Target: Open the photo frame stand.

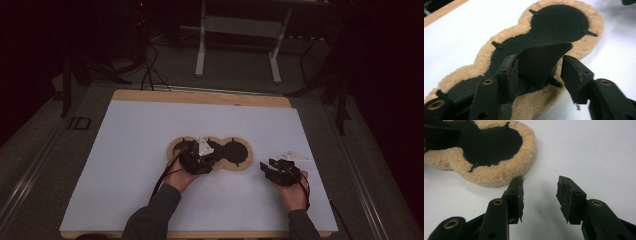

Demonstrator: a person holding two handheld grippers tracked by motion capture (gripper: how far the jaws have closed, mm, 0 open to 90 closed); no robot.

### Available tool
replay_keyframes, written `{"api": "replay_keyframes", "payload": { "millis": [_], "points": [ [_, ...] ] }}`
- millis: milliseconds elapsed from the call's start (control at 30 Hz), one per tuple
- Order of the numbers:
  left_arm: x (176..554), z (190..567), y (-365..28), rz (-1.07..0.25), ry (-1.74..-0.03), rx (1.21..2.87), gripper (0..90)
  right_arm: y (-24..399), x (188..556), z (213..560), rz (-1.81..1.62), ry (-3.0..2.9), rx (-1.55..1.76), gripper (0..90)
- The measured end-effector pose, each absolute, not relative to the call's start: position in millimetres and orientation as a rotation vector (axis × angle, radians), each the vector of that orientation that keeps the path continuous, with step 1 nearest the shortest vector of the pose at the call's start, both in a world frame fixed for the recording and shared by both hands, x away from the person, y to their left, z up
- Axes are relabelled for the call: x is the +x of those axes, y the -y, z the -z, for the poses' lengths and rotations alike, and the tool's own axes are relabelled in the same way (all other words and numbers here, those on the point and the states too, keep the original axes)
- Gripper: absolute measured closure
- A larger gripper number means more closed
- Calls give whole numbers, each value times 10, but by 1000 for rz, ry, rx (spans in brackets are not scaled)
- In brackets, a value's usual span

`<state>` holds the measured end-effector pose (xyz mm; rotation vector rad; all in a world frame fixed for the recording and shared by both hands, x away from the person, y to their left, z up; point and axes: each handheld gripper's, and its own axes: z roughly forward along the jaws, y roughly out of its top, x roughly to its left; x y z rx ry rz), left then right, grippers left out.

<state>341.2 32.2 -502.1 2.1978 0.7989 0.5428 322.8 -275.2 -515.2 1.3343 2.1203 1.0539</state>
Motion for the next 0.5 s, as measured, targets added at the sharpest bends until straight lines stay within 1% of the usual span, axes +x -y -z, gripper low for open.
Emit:
{"api": "replay_keyframes", "payload": {
  "millis": [400,500],
  "points": [
    [3527,5078,-266,-576,-790,2230,498,2742,3235,5158,-1057,-2125,1339,555],
    [3540,5070,-227,-599,-756,2263,519,2747,3234,5154,-1060,-2125,1341,555]
  ]
}}
